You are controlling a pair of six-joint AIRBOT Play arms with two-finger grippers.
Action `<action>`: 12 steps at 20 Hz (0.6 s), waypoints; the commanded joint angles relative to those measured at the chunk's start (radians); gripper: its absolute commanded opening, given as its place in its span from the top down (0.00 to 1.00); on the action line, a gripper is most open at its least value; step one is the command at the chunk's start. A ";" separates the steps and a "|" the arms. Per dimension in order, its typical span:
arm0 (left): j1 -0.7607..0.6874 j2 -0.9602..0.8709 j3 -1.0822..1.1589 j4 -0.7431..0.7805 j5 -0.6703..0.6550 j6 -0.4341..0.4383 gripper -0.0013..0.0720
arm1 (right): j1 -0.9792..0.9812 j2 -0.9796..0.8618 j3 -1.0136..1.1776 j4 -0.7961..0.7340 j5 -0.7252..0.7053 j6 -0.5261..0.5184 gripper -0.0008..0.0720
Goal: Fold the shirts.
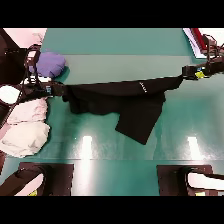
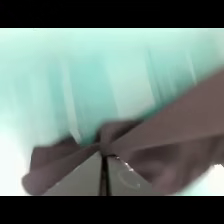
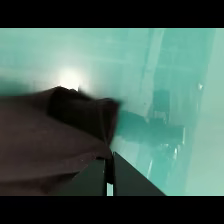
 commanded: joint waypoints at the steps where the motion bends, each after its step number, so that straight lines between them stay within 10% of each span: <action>1: 0.000 -0.021 -0.014 0.010 0.150 -0.028 0.95 | 0.000 -0.079 0.058 0.000 -0.060 0.029 0.97; 3: 0.000 -0.047 -0.012 0.011 0.163 -0.074 0.55 | 0.000 -0.095 0.106 0.000 -0.059 0.030 0.93; 4: 0.000 -0.060 -0.011 0.011 0.173 -0.088 0.48 | 0.000 -0.099 0.130 0.000 -0.061 0.030 0.68; 5: 0.000 -0.072 -0.005 0.012 0.184 -0.095 0.48 | 0.000 -0.099 0.151 0.000 -0.068 0.033 0.43; 6: 0.007 -0.084 0.013 0.013 0.185 -0.094 0.48 | 0.000 -0.099 0.175 -0.001 -0.066 0.037 0.38; 12: 0.247 -0.105 0.209 0.009 -0.196 -0.098 0.48 | -0.013 -0.097 0.294 0.000 0.150 0.030 0.38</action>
